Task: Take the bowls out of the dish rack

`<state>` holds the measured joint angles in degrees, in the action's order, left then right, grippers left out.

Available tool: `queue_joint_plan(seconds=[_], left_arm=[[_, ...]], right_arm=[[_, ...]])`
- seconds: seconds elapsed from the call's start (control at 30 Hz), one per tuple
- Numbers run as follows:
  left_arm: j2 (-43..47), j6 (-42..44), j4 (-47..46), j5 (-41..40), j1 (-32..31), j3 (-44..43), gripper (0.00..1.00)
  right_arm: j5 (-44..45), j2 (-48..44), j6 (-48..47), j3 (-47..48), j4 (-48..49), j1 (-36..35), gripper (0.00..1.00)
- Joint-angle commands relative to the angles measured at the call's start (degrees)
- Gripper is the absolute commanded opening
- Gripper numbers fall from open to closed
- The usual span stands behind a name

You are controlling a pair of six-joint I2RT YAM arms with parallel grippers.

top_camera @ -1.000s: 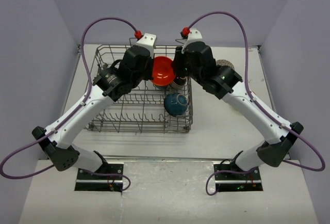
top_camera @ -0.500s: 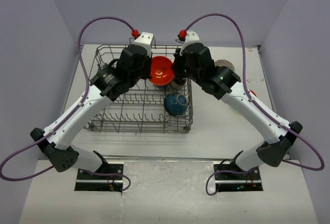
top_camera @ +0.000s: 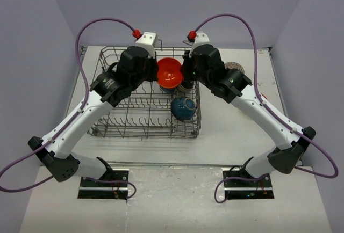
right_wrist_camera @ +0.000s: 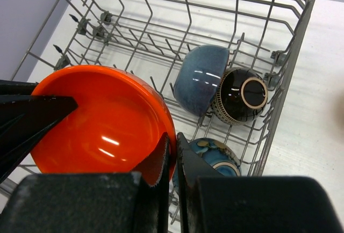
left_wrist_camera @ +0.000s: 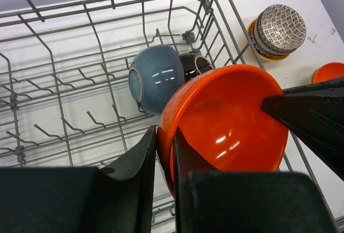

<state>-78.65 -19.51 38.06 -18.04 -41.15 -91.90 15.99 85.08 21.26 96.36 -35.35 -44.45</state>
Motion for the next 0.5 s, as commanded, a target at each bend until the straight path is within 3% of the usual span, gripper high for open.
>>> queue_joint_plan(seconds=[0.0, 0.1, 0.2, 0.4, 0.47], left_arm=[[2.7, -2.1, -6.0, 4.9, -0.3, 0.1, 0.13], [2.7, -2.3, -6.4, 5.7, -0.3, -0.1, 0.08], [2.6, -2.4, -6.9, 6.3, -0.3, -0.1, 0.14], [2.4, -2.7, -7.5, 7.4, -0.3, 0.4, 0.37], [2.5, -2.9, -7.8, 7.3, -0.3, 1.1, 0.56]], right_arm=[[2.3, -1.1, 0.8, 0.5, 2.0, 0.6, 0.0], [3.0, -1.2, 0.5, 0.6, 1.9, 0.6, 0.0], [3.2, -1.2, 0.4, 0.5, 2.0, 0.8, 0.0], [4.2, -1.8, 0.3, 0.7, 1.7, 1.1, 0.0], [4.4, -1.9, 0.0, 0.8, 1.3, 1.4, 0.0]])
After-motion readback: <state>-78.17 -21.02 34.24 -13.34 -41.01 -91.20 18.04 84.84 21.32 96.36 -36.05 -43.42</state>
